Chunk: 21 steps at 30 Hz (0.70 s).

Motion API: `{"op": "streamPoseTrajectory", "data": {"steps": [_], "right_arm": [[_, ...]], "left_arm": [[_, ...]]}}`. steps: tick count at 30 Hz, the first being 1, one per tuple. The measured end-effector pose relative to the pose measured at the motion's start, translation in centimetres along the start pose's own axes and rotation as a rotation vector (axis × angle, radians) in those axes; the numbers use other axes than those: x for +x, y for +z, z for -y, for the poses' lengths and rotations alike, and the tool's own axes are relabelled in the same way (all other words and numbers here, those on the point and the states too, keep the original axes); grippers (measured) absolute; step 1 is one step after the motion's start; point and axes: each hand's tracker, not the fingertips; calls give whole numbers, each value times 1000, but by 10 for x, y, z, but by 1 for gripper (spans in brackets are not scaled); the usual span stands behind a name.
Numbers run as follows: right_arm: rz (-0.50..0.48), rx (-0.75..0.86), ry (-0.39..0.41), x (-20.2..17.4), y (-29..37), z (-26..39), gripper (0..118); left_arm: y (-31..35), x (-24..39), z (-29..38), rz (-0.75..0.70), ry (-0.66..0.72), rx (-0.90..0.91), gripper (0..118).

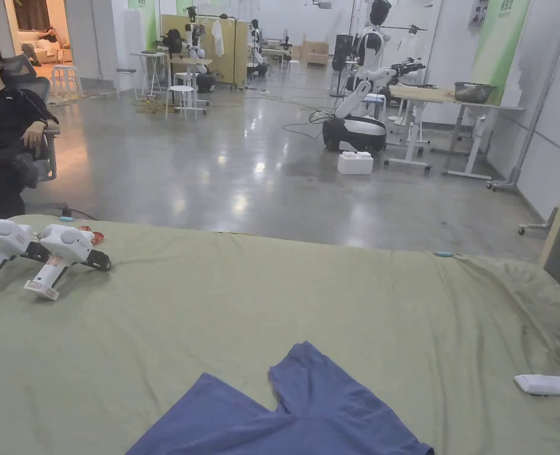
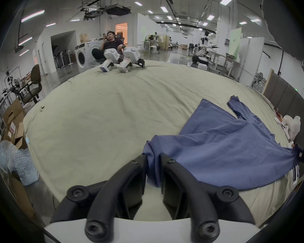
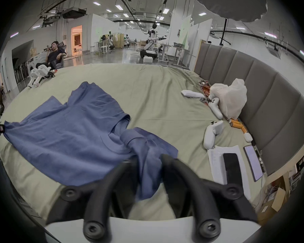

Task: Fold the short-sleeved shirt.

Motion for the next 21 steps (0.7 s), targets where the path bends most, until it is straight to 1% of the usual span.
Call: {"op": "streamPoseTrajectory", "data": {"steps": [1,2,3,4,5,6,9,12,14,15,16,17,18,19,20,21], "right_arm": [[7,16,-1,0,4,-2,61],[8,36,-8,-1,7,-4,64],[-4,69,-26,-2,12,-8,64],[-22,105,-41,-5,17,-14,64],[-35,132,-46,-9,22,-20,64],[-39,163,-43,-15,29,-27,65],[-69,269,-39,-39,43,-49,79],[-114,369,-55,-66,54,-67,80],[-130,443,-65,-84,61,-77,80],[-124,469,-71,-92,65,-81,79],[-121,497,-77,-99,70,-85,78],[-127,532,-90,-105,74,-88,77],[-128,554,-99,-109,77,-90,72],[-124,580,-106,-114,80,-92,57],[-115,591,-108,-117,83,-94,41],[-99,604,-114,-120,85,-95,21]], "left_arm": [[4,-1,-3,-21,-6,20,46],[8,-1,-8,-55,-15,45,56],[12,-1,-13,-58,-19,61,56],[20,2,-19,-51,-23,91,59],[26,6,-25,-29,-29,128,65],[30,10,-30,-5,-41,152,68],[41,34,-45,70,-87,209,68],[57,65,-59,140,-125,280,68],[66,86,-67,153,-143,337,66],[70,94,-69,157,-150,366,63],[76,104,-71,162,-159,406,52],[82,112,-72,168,-167,446,44],[86,119,-73,168,-177,477,36],[90,126,-73,161,-188,509,26],[94,131,-73,159,-199,534,19],[98,136,-72,162,-205,558,12]]}}
